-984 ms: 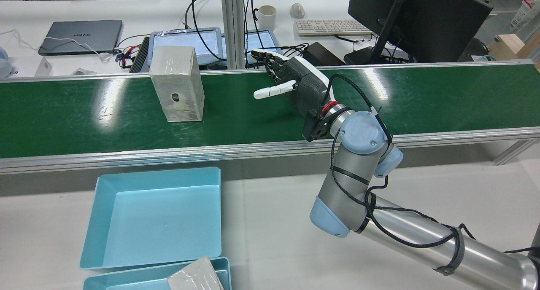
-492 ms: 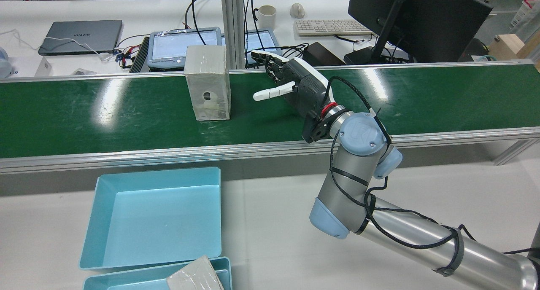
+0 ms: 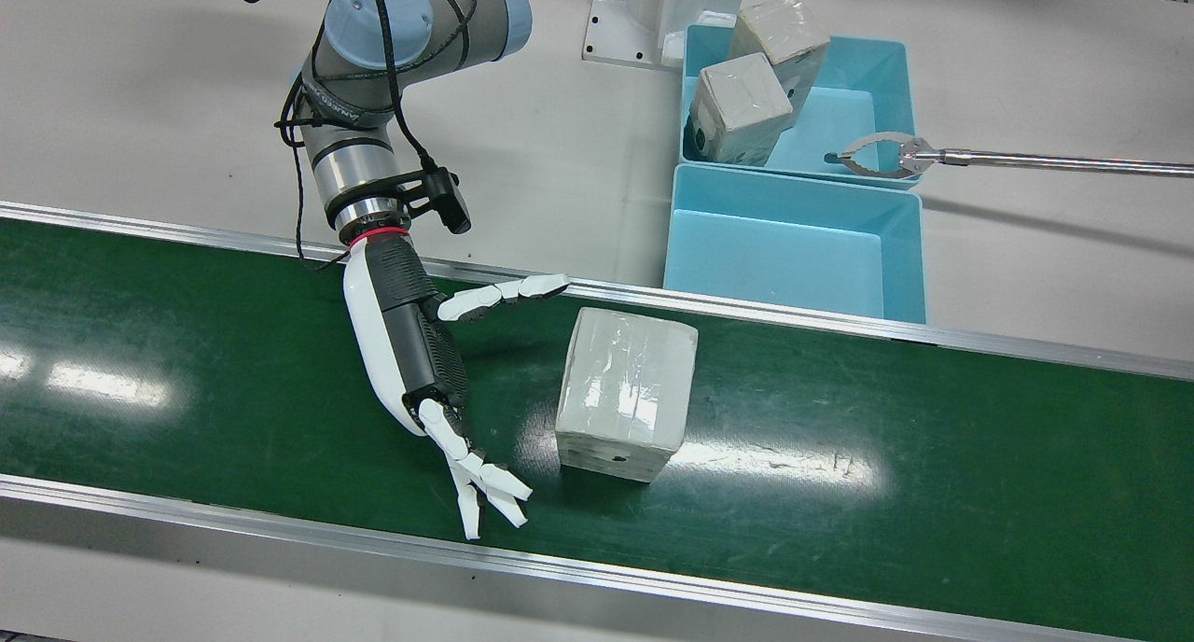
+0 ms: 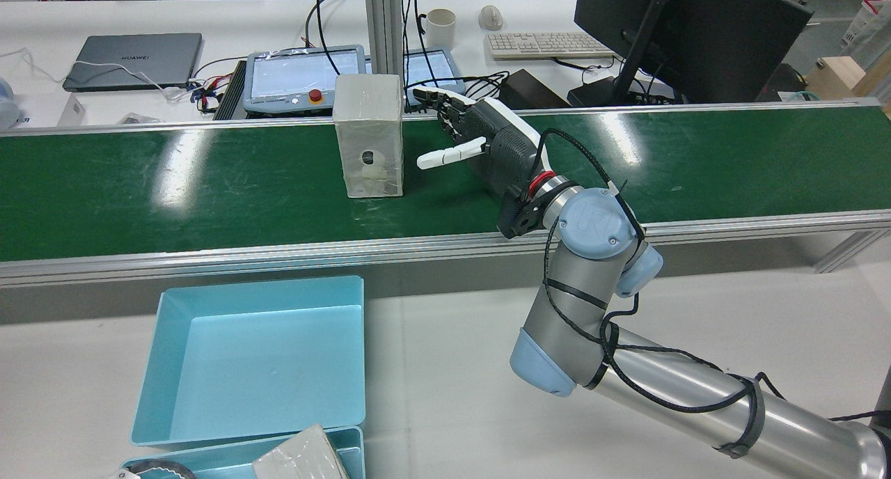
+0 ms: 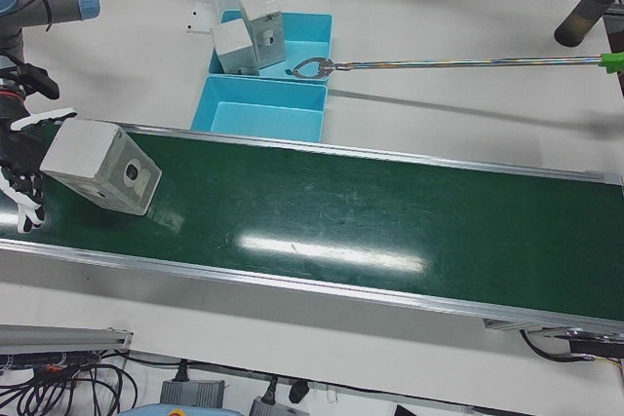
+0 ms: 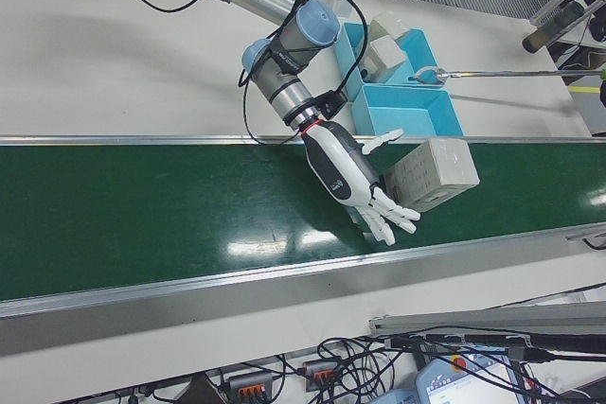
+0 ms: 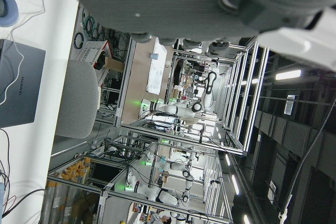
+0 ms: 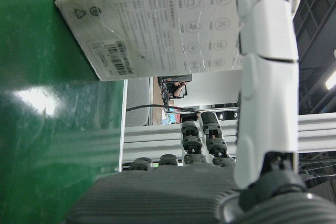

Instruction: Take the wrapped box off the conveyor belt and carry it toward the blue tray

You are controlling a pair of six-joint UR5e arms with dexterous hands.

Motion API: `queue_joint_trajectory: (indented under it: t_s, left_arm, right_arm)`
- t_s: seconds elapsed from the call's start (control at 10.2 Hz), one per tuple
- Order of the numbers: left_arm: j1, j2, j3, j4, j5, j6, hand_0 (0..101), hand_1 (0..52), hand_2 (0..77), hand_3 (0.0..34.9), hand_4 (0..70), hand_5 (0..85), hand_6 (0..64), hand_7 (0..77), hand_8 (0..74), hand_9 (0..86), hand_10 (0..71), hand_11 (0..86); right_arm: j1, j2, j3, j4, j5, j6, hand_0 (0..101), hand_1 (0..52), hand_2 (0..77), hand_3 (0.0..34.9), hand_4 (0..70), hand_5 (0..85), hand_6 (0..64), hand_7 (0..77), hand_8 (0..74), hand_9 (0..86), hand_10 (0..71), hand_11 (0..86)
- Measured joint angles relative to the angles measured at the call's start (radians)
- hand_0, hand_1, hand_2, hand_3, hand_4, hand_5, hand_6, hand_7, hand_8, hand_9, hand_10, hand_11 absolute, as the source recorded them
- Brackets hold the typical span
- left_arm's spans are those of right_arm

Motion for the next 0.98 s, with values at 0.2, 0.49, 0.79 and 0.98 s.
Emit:
queue_joint_trajectory:
  t_s: [0.2,0.49,0.79,0.98]
  left_arm:
    - [0.000,0.000,0.000,0.000,0.000,0.000,0,0.0,1.1,0.0,0.0,1.1,0.5,0.5,0.5,0.5,0.5,0.5]
    - [0.000,0.000,0.000,0.000,0.000,0.000,0,0.0,1.1,0.0,0.0,1.1,0.5,0.5,0.5,0.5,0.5,0.5]
    - [0.000,0.000,0.000,0.000,0.000,0.000,0,0.0,1.1,0.0,0.0,1.1,0.5,0.5,0.5,0.5,0.5,0.5]
    - [0.000,0.000,0.000,0.000,0.000,0.000,0,0.0,1.1,0.0,0.0,1.1,0.0,0.5,0.5,0.5,0.5,0.5]
  right_arm:
    - [0.000,-0.001,-0.010,0.000,0.001,0.000,49,15.8,8.7,0.0,10.9,15.3,3.8,4.4,0.0,1.6,0.0,1.6]
    - [0.000,-0.001,-0.025,0.001,0.002,0.002,49,15.8,8.7,0.2,10.9,15.3,3.8,4.4,0.0,1.6,0.0,1.6]
    - [0.000,0.002,-0.026,0.002,0.001,0.003,49,15.8,8.7,0.2,10.9,15.3,3.8,4.4,0.0,1.6,0.0,1.6]
    - [0.000,0.009,-0.028,0.001,0.001,0.002,49,16.4,11.4,0.0,13.6,19.1,3.8,4.4,0.0,1.6,0.0,1.6]
